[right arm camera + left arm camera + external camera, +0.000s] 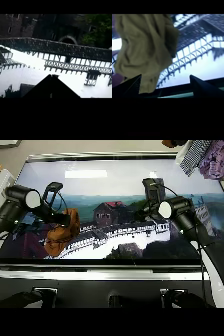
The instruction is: Fold the clothes and pants, and hang the long-sleeved shirts on hangers.
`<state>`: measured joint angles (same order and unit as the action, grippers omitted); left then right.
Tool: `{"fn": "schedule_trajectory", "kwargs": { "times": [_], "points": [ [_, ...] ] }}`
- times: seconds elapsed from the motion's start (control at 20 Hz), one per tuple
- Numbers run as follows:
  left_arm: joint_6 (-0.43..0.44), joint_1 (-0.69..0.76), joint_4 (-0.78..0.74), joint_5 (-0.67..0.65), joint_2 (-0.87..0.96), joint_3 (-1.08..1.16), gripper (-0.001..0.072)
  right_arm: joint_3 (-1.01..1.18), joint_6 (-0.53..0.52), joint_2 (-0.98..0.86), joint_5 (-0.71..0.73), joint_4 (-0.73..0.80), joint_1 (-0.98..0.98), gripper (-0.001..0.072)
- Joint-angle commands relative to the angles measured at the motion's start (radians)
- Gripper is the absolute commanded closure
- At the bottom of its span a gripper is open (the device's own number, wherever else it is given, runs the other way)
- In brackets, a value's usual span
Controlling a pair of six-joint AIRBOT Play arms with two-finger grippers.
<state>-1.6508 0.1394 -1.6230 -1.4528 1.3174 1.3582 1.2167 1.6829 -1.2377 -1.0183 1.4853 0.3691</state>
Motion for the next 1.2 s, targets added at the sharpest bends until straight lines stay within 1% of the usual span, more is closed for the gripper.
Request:
{"fn": "schedule_trajectory", "kwargs": {
  "times": [0.0,0.2,0.35,0.4,0.45,0.5,0.65,0.75,0.9,1.05,1.1,1.15],
  "points": [
    [-0.014,-0.063,-0.029,0.092,0.049,-0.080,-0.0013,0.001,0.000,-0.001,0.000,0.000,0.001,0.0676],
    [-0.014,-0.101,-0.006,0.250,0.127,-0.169,-0.0013,0.001,0.001,-0.001,0.000,0.000,0.001,0.0676],
    [-0.014,-0.101,0.020,0.306,0.198,-0.169,-0.0007,0.001,0.008,-0.001,-0.001,-0.008,0.001,0.0676],
    [-0.014,-0.101,0.040,0.310,0.215,-0.169,0.0146,0.001,0.008,-0.001,0.000,-0.011,0.001,0.0676],
    [-0.013,-0.101,0.069,0.306,0.229,-0.168,0.0418,0.001,0.008,0.000,-0.001,-0.012,0.001,0.0676],
    [0.005,-0.101,0.108,0.296,0.236,-0.167,0.0696,0.002,0.021,0.002,-0.005,-0.015,0.001,0.0676],
    [0.108,-0.091,0.270,0.266,0.233,-0.151,0.0690,0.002,0.097,0.025,-0.019,-0.015,0.001,0.0677],
    [0.139,-0.038,0.340,0.240,0.232,-0.112,0.0691,0.002,0.098,0.056,-0.054,-0.002,0.001,0.0677],
    [0.142,0.110,0.428,0.269,0.235,-0.047,0.0691,0.002,0.098,0.126,-0.170,0.098,0.001,0.0677],
    [0.140,0.278,0.515,0.364,0.257,-0.007,0.0691,0.002,0.098,0.211,-0.304,0.258,0.001,0.0677],
    [0.133,0.327,0.533,0.382,0.277,0.002,0.0691,0.002,0.098,0.238,-0.340,0.308,0.001,0.0677],
    [0.105,0.365,0.537,0.400,0.297,0.002,0.0691,0.002,0.098,0.266,-0.374,0.350,0.001,0.0676]
  ]
}}
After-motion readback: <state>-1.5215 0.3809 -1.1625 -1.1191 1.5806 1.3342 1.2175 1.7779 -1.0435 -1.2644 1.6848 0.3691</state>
